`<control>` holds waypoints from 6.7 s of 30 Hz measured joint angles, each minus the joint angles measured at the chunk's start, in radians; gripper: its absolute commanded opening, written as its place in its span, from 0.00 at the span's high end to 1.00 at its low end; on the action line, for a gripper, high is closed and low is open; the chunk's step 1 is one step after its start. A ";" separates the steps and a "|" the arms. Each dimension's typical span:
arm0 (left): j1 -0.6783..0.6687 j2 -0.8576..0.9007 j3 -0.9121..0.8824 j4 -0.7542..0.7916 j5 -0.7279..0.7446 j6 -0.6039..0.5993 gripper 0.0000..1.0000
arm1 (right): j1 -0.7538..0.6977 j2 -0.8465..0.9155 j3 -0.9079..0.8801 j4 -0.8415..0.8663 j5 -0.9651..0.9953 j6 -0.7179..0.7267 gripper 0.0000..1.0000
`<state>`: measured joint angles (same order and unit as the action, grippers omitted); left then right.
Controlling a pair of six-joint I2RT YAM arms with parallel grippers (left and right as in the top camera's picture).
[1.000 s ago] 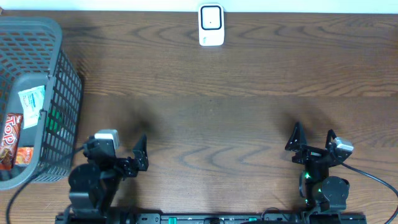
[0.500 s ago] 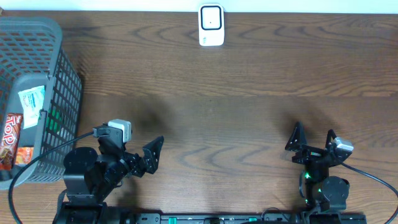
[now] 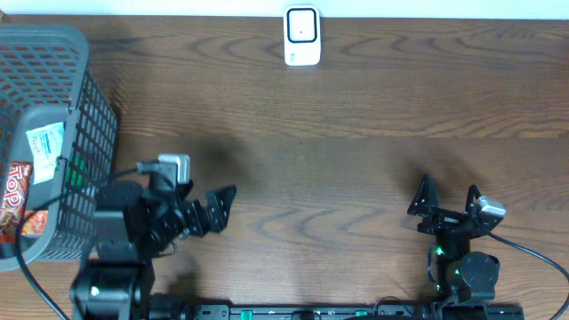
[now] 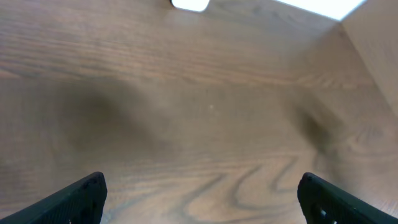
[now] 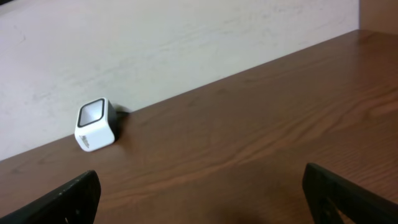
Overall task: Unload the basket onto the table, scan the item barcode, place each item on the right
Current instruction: 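Raise the left gripper and move it over the grey basket, then lower the left gripper into the basket and grasp the green-lidded jar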
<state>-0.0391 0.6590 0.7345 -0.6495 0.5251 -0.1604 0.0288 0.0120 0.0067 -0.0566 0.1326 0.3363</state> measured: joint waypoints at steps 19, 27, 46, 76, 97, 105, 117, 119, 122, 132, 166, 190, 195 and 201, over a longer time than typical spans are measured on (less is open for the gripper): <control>0.000 0.239 0.253 0.001 -0.084 -0.095 0.02 | 0.000 0.000 0.000 0.000 0.000 0.000 0.01; 0.000 0.239 0.285 0.001 -0.113 -0.102 0.02 | 0.000 0.000 0.000 0.000 0.000 0.000 0.01; 0.001 0.309 0.696 -0.254 -0.511 -0.128 0.02 | 0.000 0.000 0.000 0.000 0.000 0.000 0.01; 0.563 0.826 1.225 -0.680 -0.734 -0.454 0.02 | 0.000 0.000 0.000 0.000 0.000 0.000 0.01; 0.737 1.279 1.225 -0.765 -0.521 -0.547 0.02 | 0.000 0.000 0.000 0.000 0.000 0.000 0.01; 0.733 1.344 1.214 -0.804 -0.510 -0.546 0.02 | 0.000 0.000 0.000 0.000 0.000 0.000 0.01; 0.712 1.349 1.098 -0.724 -0.504 -0.546 0.02 | 0.000 0.000 0.000 0.000 0.000 0.000 0.01; 0.712 1.349 1.083 -0.712 -0.504 -0.546 0.03 | 0.000 0.000 0.000 0.000 0.000 0.000 0.01; 0.712 1.349 1.062 -0.697 -0.504 -0.542 0.02 | 0.000 0.000 0.000 0.000 0.000 0.000 0.01; 0.712 1.349 0.937 -0.610 -0.500 -0.539 0.02 | 0.000 0.000 0.000 0.000 0.000 0.000 0.01; 0.653 1.349 0.768 -0.422 -0.522 -0.539 0.02 | 0.000 0.000 0.000 0.000 0.000 0.000 0.01; 0.653 1.349 0.753 -0.404 -0.574 -0.524 0.07 | 0.000 0.000 0.000 0.000 0.000 0.000 0.01; 0.653 1.349 0.753 -0.403 -0.581 -0.524 0.07 | 0.000 0.000 0.000 0.000 0.000 0.000 0.01; 0.653 1.345 0.744 -0.369 -0.583 -0.523 0.06 | 0.000 0.000 0.000 0.000 0.000 0.000 0.01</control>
<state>0.6140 2.0045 1.4788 -1.0187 -0.0582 -0.6838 0.0288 0.0120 0.0067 -0.0570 0.1326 0.3363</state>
